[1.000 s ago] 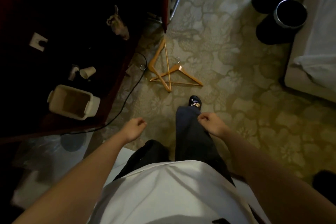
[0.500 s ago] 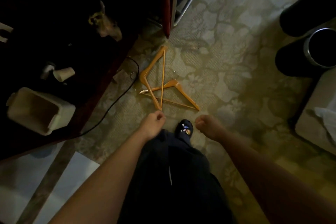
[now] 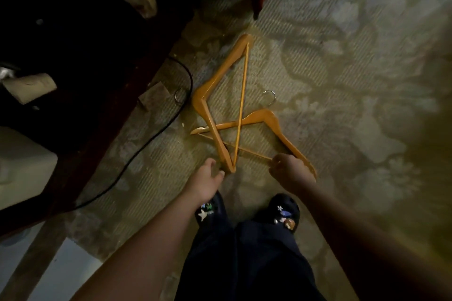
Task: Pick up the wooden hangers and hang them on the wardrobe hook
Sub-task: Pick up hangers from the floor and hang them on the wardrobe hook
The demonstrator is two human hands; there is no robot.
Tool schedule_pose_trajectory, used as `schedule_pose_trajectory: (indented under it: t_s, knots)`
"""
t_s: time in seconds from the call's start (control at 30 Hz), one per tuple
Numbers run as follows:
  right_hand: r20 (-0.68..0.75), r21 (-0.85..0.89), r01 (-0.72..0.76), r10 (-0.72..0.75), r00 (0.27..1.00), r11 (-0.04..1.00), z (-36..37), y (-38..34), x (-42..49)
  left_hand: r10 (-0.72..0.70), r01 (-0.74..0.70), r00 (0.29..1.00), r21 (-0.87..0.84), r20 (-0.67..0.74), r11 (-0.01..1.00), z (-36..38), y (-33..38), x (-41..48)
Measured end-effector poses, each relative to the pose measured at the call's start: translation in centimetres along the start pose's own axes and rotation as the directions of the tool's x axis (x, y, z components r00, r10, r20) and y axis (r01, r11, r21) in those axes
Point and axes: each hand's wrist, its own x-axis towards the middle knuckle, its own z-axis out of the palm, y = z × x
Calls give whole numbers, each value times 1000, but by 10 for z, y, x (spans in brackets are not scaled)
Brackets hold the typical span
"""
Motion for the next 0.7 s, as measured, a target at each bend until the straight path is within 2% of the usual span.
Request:
schedule_pose_trajectory:
  t_s: [0.13, 0.33, 0.53, 0.63, 0.7]
  knots:
    - [-83, -18, 11, -13, 997, 1000, 29, 3, 63, -64, 58, 995, -89, -71, 994, 16, -19, 65]
    - [-281, -61, 21, -37, 959, 998, 45, 4, 139, -58, 38, 952, -75, -301, 997, 25, -14, 144]
    - [-452, -75, -37, -1, 892, 997, 44, 11, 195, -109, -70, 893, -375, -436, 924, 8, 9, 205]
    - [-452, -51, -61, 31, 891, 997, 40, 15, 213, -176, -44, 865, -422, -469, 906, -2, 14, 226]
    - [-427, -66, -72, 37, 904, 995, 37, 17, 221, -231, -21, 876, -513, -424, 858, -7, 14, 234]
